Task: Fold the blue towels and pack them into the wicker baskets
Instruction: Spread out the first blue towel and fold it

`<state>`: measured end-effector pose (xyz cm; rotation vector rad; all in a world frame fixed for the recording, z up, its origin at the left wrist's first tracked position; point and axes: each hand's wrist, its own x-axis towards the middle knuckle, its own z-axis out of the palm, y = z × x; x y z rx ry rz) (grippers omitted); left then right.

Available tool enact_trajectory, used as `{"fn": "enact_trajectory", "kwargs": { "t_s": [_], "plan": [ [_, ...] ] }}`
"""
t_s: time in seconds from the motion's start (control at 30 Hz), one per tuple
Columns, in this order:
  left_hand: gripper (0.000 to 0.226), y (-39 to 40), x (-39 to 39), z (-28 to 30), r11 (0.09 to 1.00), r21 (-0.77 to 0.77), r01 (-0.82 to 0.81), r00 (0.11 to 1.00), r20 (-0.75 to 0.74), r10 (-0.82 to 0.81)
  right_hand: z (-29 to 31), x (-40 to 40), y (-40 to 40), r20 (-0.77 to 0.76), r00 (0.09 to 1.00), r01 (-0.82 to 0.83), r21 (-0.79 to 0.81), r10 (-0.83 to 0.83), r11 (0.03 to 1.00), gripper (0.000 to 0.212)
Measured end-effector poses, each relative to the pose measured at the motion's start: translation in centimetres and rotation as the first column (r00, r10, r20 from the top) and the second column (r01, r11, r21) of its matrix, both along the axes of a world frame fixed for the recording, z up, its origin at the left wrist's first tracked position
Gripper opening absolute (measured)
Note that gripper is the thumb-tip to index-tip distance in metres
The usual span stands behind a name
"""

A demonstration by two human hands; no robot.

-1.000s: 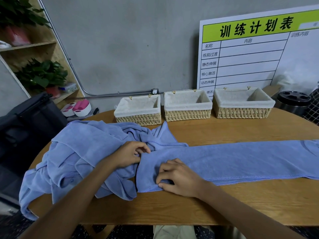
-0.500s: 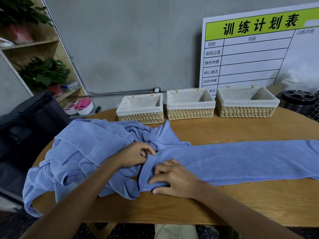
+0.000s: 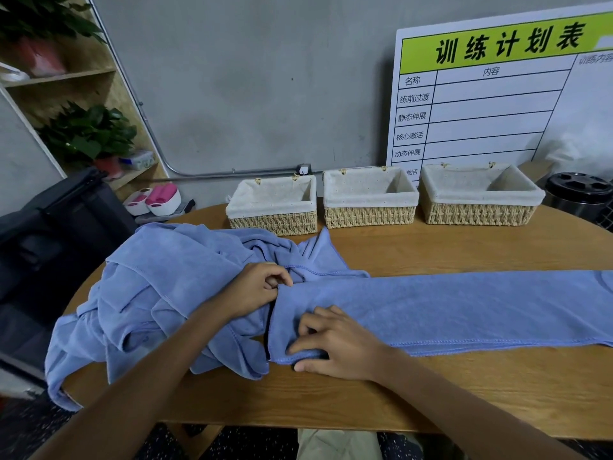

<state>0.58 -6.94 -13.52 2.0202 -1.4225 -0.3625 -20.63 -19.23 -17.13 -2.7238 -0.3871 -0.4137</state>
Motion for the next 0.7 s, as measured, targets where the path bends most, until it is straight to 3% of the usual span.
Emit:
{"fn": "enact_trajectory", "kwargs": {
  "t_s": [0.23, 0.43, 0.7],
  "plan": [
    [0.02, -0.2, 0.3, 0.3, 1.0, 0.027, 0.001, 0.998, 0.068, -0.003, 0.0, 0.1, 0.0, -0.012, 1.0, -0.003, 0.015, 0.003, 1.0, 0.03],
    [0.04, -0.5, 0.8, -0.5, 0.992, 0.114, -0.062, 0.99, 0.136, 0.046, 0.1, 0.2, 0.0, -0.014, 1.0, -0.005, 0.02, 0.005, 1.0, 0.027],
    [0.008, -1.2, 0.3, -0.3, 0.985, 0.159, -0.069, 0.985, 0.168, 0.042, 0.3, 0.4, 0.8, -0.066, 0.998, 0.01, -0.042, -0.013, 0.999, 0.039]
  ]
}}
